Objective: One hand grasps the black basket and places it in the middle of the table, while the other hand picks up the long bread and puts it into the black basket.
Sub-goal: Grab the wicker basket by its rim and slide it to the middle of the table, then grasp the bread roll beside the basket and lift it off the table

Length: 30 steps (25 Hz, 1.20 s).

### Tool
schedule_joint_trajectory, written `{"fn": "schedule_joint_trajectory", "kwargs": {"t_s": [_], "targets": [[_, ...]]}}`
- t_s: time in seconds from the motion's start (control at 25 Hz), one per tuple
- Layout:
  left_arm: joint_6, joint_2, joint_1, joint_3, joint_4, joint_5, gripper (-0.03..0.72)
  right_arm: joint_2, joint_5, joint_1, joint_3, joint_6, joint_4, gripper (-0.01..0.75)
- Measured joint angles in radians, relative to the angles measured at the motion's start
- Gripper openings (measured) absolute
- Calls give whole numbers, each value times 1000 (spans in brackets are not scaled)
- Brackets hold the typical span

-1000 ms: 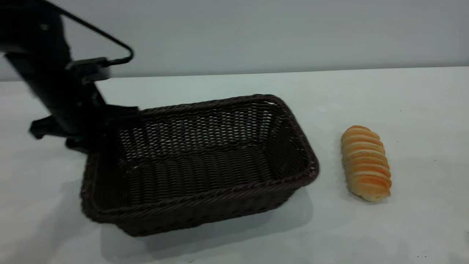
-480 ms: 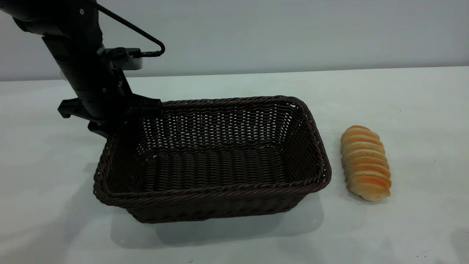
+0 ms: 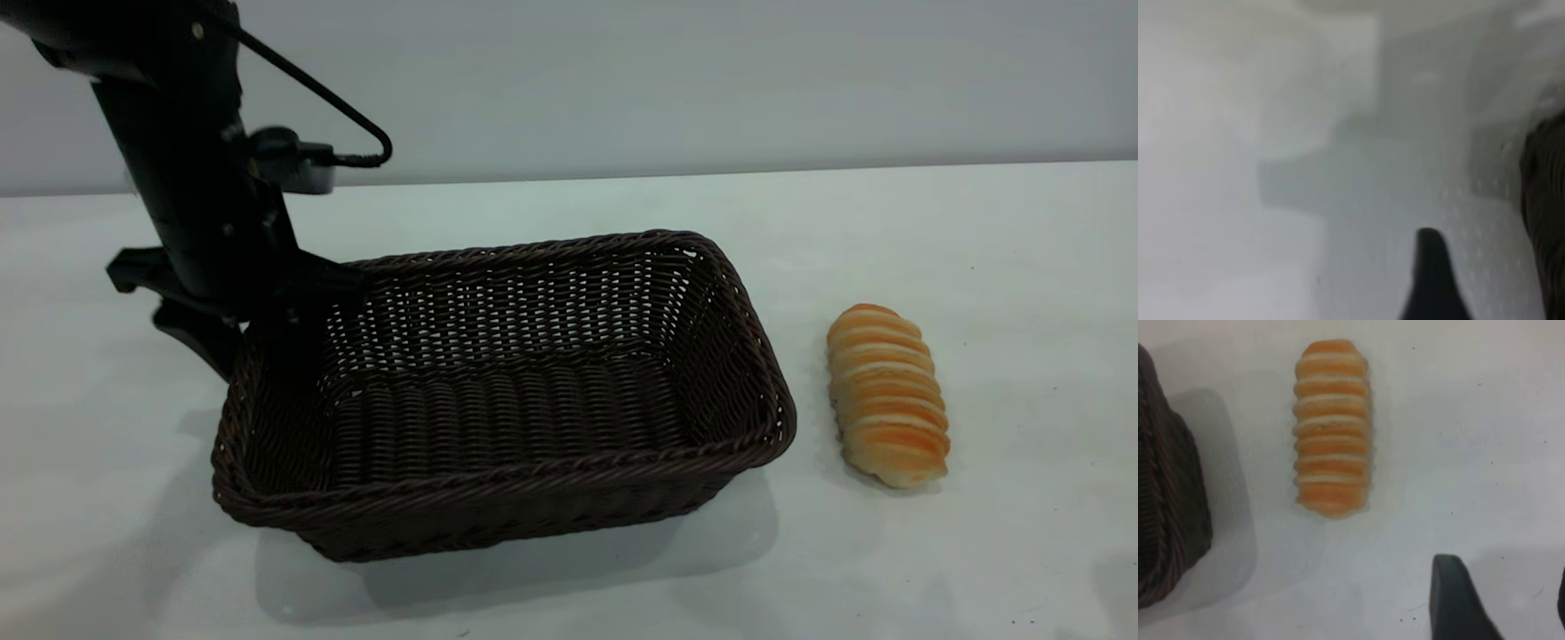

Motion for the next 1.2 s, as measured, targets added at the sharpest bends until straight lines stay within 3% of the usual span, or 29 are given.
{"fn": "schedule_joint_trajectory", "kwargs": {"t_s": [0.16,0.44,0.8,1.2], "targets": [[-10,-64,0,0,2,29,652,0,0,0,0,0,3,356],[-15,-248,0,1,2,60,591,36,2,3,-20,-4,18,356],[29,-634,0,2,2,82,573,368,-48,181,-202,-99,21,356],[77,-964,0,2,2,138,573,667,-60,199,-395,-140,21,358]]}}
